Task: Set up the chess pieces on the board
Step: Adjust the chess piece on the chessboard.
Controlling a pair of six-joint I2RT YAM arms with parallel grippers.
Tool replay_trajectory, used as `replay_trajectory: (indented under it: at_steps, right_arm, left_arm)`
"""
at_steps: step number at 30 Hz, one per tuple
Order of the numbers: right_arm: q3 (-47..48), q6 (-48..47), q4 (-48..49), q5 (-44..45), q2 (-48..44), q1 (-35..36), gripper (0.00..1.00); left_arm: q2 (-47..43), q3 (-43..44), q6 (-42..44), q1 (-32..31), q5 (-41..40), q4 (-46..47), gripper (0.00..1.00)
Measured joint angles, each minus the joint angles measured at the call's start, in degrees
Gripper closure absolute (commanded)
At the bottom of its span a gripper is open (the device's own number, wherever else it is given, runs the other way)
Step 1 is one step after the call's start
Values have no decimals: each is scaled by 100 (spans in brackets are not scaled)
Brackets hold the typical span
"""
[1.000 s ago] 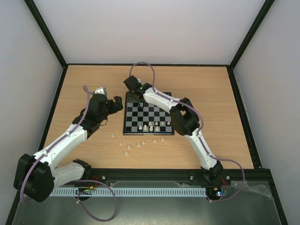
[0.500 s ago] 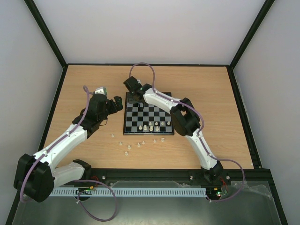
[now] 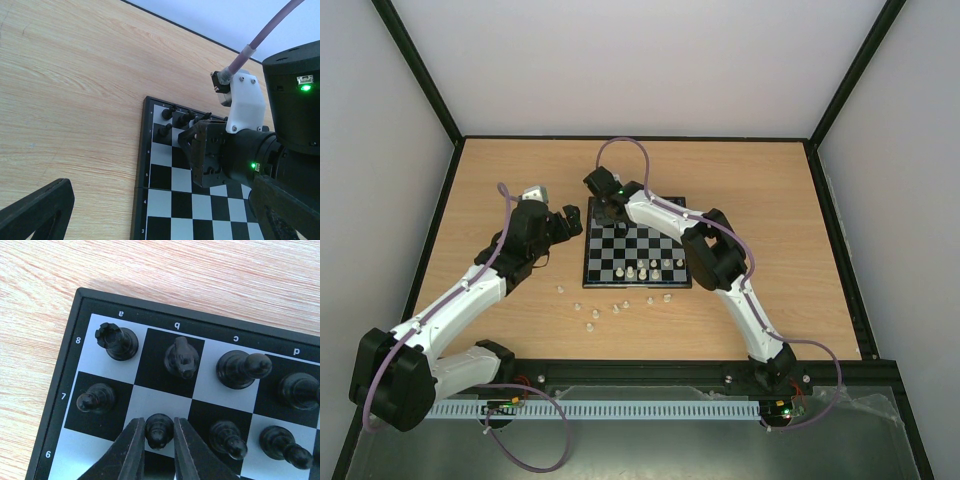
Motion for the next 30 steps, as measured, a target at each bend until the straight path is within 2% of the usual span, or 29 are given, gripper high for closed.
replay_trajectory:
  at_steps: [7, 20, 30]
  right_arm:
    - [-13, -17, -39, -46, 0, 4, 73]
    - [-20, -22, -44, -48, -13, 42, 73]
    - [-212, -20, -131, 9, -584, 186, 72]
  left_arm:
    - [0, 0, 0, 0, -2, 0, 0]
    - [0, -2, 0, 0, 0, 13, 0]
    - [0, -2, 0, 0, 0, 39, 0]
